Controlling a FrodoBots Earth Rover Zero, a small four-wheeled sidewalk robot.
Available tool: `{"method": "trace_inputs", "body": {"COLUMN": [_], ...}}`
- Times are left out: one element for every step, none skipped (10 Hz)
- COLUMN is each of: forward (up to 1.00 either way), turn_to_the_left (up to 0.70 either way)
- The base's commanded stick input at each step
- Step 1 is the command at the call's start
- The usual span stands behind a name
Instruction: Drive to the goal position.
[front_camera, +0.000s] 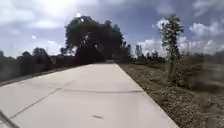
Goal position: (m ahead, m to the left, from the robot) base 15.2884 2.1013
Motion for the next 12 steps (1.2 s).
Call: {"method": "trace_inputs", "body": {"forward": [0.85,0.85,0.85,0.85,0.85,0.85,0.85,0.85,0.85,0.85,0.85,0.85], "turn_to_the_left": [0.00,0.00,0.00,0.00,0.00,0.00,0.00,0.00,0.00,0.00,0.00,0.00]}}
